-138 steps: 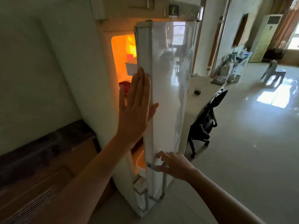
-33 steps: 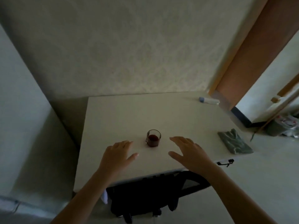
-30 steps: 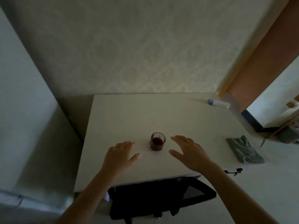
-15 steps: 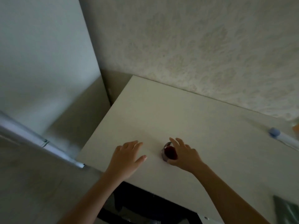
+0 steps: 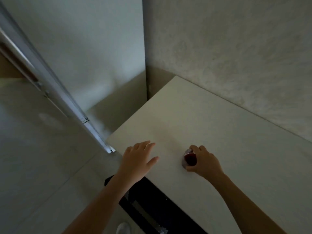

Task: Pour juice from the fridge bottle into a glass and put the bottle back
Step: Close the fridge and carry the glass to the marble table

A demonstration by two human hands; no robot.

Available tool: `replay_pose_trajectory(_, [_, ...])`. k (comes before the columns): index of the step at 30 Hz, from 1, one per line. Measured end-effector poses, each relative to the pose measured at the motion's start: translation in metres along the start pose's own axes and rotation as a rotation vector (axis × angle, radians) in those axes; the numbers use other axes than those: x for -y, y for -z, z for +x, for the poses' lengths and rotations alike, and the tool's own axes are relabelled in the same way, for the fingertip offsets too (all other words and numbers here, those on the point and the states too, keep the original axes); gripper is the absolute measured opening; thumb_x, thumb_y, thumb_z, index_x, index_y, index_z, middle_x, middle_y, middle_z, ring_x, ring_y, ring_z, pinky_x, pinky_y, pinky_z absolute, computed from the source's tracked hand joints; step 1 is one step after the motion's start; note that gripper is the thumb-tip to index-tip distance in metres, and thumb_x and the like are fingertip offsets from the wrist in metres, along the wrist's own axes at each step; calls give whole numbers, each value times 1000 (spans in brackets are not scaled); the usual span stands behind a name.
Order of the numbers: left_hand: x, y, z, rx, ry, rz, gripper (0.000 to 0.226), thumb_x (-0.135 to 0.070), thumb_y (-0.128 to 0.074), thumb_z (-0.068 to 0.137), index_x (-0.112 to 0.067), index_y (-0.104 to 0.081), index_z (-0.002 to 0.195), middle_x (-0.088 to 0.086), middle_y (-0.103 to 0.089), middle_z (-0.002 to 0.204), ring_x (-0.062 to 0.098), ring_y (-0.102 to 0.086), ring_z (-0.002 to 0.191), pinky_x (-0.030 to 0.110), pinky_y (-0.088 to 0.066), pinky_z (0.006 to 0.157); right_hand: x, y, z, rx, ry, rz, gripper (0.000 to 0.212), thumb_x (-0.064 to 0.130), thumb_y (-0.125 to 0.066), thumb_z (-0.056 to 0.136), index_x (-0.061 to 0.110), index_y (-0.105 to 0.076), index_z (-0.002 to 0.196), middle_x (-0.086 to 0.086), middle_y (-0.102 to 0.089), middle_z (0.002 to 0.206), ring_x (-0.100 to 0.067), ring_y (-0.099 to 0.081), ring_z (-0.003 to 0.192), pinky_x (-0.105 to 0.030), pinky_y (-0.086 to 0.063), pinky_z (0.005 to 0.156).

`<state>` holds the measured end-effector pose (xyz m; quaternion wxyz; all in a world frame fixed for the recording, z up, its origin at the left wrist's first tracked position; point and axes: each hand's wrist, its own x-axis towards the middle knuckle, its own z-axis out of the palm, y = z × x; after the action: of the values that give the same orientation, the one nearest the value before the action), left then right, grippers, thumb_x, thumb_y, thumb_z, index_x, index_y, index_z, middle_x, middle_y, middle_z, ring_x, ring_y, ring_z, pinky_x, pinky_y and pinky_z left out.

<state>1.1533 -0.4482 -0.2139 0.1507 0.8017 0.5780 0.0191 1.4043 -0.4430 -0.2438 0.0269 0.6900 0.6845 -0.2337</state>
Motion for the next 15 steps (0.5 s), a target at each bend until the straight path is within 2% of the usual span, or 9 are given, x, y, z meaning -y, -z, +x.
replay_pose_trajectory(4, [19, 20, -32, -81, 60, -39, 75, -63, -13, 79, -23, -39, 137, -5, -44, 142, 18, -44, 127, 40, -37, 97, 36, 22, -5, -4, 125, -31, 77, 51, -74, 65, 27, -39, 130, -4, -50, 119, -25, -61, 95, -33, -52, 81])
replay_pose_trajectory(8, [45, 48, -77, -213, 167, -41, 60, -57, -30, 82, -23, -54, 126, -6, -60, 124, 19, -59, 108, 37, -45, 83, 97, 48, -16, -14, 302, -61, 78, 53, -73, 65, 28, -40, 131, -3, -51, 119, -25, -62, 95, -35, -52, 83])
replay_pose_trajectory(11, [71, 75, -120, -296, 261, 11, 55, -57, -33, 82, -25, -58, 120, -6, -65, 113, 20, -63, 98, 36, -46, 77, 155, 65, -28, -8, 429, -98, 84, 51, -77, 61, 28, -39, 132, -1, -52, 120, -22, -60, 97, -31, -52, 85])
replay_pose_trajectory(15, [114, 110, -188, -377, 394, 47, 58, -60, -30, 82, -27, -56, 122, -6, -65, 116, 20, -63, 101, 38, -46, 81, 241, 77, -51, -31, 606, -134, 86, 52, -78, 61, 27, -38, 134, 0, -53, 123, -18, -58, 101, -27, -50, 88])
